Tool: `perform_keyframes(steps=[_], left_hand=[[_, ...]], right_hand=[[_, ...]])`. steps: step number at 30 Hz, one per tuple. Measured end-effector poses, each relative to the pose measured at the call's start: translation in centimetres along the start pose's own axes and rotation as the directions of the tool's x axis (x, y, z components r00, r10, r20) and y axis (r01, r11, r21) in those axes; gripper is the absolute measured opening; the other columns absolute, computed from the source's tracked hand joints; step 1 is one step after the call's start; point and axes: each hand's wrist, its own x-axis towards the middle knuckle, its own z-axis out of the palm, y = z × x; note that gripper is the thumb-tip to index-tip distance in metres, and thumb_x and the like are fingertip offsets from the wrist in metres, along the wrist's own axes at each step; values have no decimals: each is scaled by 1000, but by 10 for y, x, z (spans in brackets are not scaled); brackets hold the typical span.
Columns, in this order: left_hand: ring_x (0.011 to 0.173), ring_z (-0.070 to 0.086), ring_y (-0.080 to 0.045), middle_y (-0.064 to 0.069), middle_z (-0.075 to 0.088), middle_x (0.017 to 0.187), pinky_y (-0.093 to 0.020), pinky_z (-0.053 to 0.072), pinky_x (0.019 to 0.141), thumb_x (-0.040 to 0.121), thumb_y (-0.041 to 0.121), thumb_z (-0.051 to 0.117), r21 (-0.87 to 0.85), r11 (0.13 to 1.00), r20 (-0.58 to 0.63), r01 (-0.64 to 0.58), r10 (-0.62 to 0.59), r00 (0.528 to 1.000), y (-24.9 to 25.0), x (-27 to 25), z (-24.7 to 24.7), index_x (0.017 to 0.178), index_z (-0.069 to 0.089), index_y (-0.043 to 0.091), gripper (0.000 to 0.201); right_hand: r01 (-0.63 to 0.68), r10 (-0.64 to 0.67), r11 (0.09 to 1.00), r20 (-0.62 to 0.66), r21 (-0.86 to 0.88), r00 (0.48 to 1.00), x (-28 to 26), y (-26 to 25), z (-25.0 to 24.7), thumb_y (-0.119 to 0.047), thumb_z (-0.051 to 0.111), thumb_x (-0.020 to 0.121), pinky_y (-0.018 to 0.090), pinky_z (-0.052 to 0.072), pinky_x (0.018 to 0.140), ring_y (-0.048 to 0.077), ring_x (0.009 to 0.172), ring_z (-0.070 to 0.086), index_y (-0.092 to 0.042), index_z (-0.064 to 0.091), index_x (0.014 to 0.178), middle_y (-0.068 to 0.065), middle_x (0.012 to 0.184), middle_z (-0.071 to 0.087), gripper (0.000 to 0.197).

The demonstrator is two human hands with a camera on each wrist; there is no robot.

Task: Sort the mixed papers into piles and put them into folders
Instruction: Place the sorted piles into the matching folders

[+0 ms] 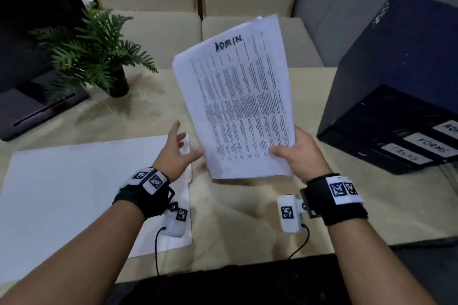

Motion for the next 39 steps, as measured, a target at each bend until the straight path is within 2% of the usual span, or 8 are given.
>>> perform_keyframes(steps=[4,10,14,20,24,31,34,39], left_hand=[[114,61,-27,-7,63,125,-44,52,92,65,10,77,-436,899,7,-35,43,999,8,-13,-29,138,40,11,82],[82,70,-11,0,73,95,-31,59,77,80,-13,63,-320,921,-251,-221,143,958,5,-58,-87,110,61,1,33],[69,64,8,11,70,81,-10,51,63,82,-20,56,-223,925,-331,-308,225,916,-9,-87,-133,92,58,10,31],[104,58,-14,-2,60,115,-30,46,88,75,13,61,-134,962,-325,-238,184,927,-62,-115,-158,127,45,11,55],[104,50,-14,0,53,119,-23,38,85,92,2,53,-43,985,-275,-166,148,950,-79,-114,-153,136,33,10,49],[102,59,-32,-14,62,113,-33,45,82,98,15,45,212,977,-270,4,54,961,-80,-99,-165,121,48,8,25],[108,57,-30,-14,58,125,-31,42,87,98,18,48,215,968,-261,129,-71,963,-87,-95,-164,130,44,9,34],[100,53,-24,-2,59,110,-25,37,81,94,8,43,271,931,-76,245,-233,969,-111,-98,-161,146,30,19,54]], right_hand=[[-20,13,999,129,50,992,-12,1,24,16,64,78,27,55,83,12,93,69,-21,64,100,-5,100,73,43],[62,-63,998,35,29,997,-27,-3,102,1,73,76,37,54,89,22,101,67,-23,62,108,3,107,72,41],[82,-83,987,7,139,996,-38,-18,156,-1,66,86,33,55,88,18,100,67,-15,61,114,3,108,71,32],[-37,38,985,1,170,999,-64,10,221,9,61,82,23,56,71,17,100,68,-12,60,117,3,107,72,41],[-72,69,997,-107,-26,992,-68,27,239,-5,65,82,27,49,78,17,102,63,-18,58,118,-4,109,68,40],[-57,37,980,-110,-192,993,-63,14,241,-13,62,87,31,51,80,23,91,64,-14,61,111,6,102,69,23],[-139,123,966,-84,-220,989,-62,25,247,-11,60,89,28,46,66,23,80,57,-10,57,101,5,89,62,13],[-288,279,899,-76,-329,957,-55,50,260,-13,60,91,24,43,57,19,74,54,-8,55,103,9,92,59,14]])
